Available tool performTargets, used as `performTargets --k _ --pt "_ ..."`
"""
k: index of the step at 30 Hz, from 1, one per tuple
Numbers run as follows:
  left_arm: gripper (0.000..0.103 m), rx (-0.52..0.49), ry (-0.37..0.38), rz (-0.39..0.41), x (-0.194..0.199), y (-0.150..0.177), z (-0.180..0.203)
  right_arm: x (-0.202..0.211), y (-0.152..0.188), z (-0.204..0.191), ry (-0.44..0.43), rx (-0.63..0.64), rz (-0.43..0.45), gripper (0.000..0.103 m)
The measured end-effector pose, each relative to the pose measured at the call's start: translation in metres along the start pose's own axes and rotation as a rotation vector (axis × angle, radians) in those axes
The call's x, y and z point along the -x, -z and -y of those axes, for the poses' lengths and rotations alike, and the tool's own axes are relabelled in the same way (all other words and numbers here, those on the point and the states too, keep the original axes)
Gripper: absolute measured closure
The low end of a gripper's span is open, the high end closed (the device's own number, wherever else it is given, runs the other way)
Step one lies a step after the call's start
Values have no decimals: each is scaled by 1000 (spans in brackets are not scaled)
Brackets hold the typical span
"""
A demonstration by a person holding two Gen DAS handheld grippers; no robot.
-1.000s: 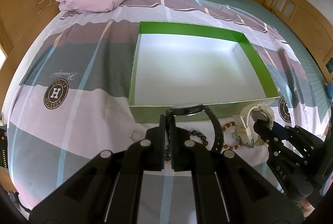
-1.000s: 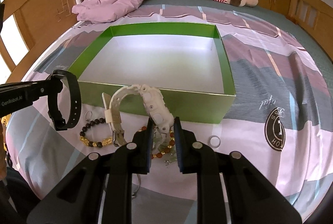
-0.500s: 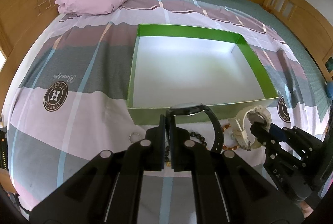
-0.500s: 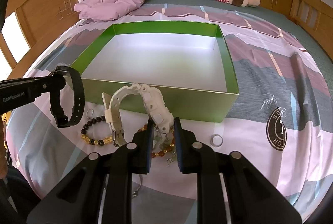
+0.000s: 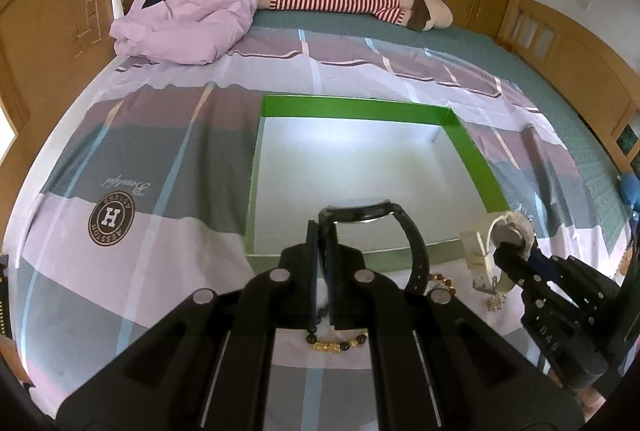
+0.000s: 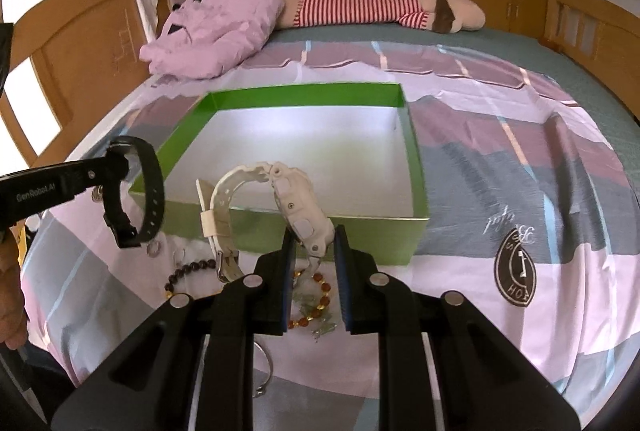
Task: Organize jewelry
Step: 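Lift both held watches and carry them over the green box, then open both grippers to drop the watches into the box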
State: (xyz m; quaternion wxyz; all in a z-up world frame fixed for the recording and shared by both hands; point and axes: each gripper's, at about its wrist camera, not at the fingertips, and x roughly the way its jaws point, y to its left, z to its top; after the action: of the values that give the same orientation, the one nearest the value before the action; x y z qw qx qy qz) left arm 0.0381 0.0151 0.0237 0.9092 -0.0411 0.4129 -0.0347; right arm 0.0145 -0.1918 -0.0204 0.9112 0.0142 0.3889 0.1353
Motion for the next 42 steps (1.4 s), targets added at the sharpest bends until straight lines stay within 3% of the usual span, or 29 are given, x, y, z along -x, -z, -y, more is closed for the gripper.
performTargets --k 4,7,8,14,18,24,25,28,29,33,35,38,42 --pt "100 8 13 23 -2 -21 0 6 -8 7 26 -4 20 84" --pt "100 -31 -13 131 -3 -40 0 11 -26 13 44 3 50 84" --pt "100 -29 -23 132 -7 -43 -1 11 -35 15 41 5 53 84" --pt "100 77 -3 37 -50 -49 -17 -24 -62 28 31 6 23 84" --pt "100 51 -23 -9 -62 -39 -9 -63 -52 30 51 -12 -94 84" --pt "99 11 -13 -47 -71 -30 5 -73 -46 23 73 -1 -127 84" --pt "94 7 -17 -49 -70 -29 7 -73 -46 24 75 2 -124 81" --pt "77 1 -31 -39 -66 -29 10 -67 -44 24 79 12 -103 60" --pt "69 2 -34 -38 -64 -29 11 -64 -45 25 83 14 -92 57" --pt "54 -1 -31 -33 -55 -28 17 -54 -47 26 71 7 -61 47" --pt "33 -25 -36 -23 -48 -27 22 -50 -48 27 56 -2 -55 44" --pt "22 -61 -50 6 -32 -22 28 -40 -48 26 37 -10 -40 38" --pt "16 -62 -84 5 -17 -9 24 -29 -47 22 20 1 -18 34"
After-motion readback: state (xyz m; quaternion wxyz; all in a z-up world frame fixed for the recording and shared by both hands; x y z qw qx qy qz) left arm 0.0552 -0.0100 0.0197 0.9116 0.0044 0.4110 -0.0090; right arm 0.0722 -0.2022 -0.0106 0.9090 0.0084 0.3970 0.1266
